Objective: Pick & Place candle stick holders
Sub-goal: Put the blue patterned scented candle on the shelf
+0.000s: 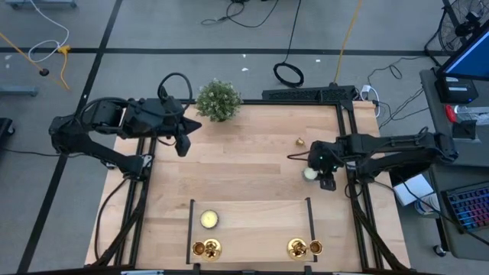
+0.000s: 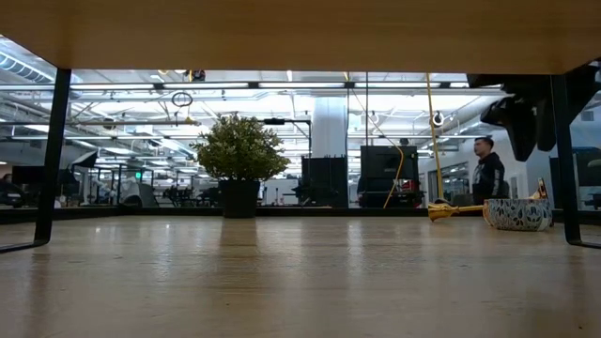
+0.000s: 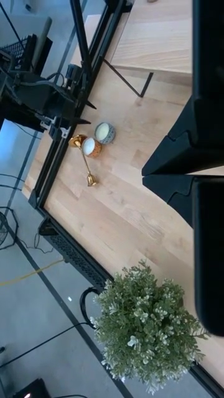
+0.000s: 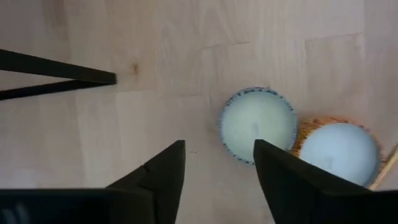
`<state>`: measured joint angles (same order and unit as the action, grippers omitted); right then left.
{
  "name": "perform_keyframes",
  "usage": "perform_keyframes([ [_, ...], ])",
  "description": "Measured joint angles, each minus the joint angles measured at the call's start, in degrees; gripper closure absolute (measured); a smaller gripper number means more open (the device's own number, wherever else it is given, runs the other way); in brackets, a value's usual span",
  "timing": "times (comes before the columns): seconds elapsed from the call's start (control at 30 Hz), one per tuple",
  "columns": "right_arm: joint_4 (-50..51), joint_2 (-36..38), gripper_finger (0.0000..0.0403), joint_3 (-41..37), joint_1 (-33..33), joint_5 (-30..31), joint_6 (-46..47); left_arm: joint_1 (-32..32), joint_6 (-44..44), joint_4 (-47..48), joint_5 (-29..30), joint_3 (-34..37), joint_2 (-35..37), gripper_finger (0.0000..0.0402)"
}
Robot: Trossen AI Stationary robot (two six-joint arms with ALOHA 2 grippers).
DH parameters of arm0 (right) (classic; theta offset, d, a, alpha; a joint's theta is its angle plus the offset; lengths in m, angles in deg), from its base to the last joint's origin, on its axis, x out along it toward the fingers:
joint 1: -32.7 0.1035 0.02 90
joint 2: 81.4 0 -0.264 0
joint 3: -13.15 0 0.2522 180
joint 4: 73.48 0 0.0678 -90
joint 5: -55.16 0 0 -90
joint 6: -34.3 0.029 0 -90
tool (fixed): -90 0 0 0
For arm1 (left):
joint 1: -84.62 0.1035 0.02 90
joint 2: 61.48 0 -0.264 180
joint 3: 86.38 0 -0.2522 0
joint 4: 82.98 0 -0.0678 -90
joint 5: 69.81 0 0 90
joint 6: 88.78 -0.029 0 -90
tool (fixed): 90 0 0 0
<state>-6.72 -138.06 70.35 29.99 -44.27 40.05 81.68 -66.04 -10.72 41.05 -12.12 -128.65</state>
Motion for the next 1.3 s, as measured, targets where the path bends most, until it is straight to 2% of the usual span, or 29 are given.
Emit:
perform_keyframes([
  [0.3, 0.0, -1.8, 0.0163, 0.0, 3.9, 9.0, 2.5, -0.6, -0.1, 0.0, 0.0, 0.0, 0.0, 0.0399],
  [0.53, -1.9, -7.8, 0.0131, 0.0, 4.3, 9.4, 6.8, -0.6, -0.2, 0.0, 0.0, 0.0, -0.2, 0.0399],
  [0.63, -2.6, -10.2, 0.0124, 0.0, 3.0, 9.3, 15.0, -0.6, -0.2, 0.3, 0.0, 0.0, -0.6, 0.0399],
  [0.73, -1.1, -12.3, 0.0122, 0.0, 0.8, 9.1, 27.4, -0.9, -0.2, 0.8, 0.0, 0.0, -1.4, 0.0399],
  [0.93, -0.3, -13.9, 0.0122, 0.0, -2.3, 1.3, 48.5, -1.0, -1.1, 2.4, -1.8, 0.0, -4.2, 0.0399],
  [1.07, -3.9, -13.9, 0.0122, 0.0, -2.6, -0.1, 54.9, -1.3, -1.7, 2.3, -1.6, 0.0, -5.7, 0.0399],
  [1.3, -0.6, -13.9, 0.0122, 0.0, -2.6, 0.8, 59.6, -1.3, -2.9, 1.3, -2.7, 0.0, -5.7, 0.0399],
])
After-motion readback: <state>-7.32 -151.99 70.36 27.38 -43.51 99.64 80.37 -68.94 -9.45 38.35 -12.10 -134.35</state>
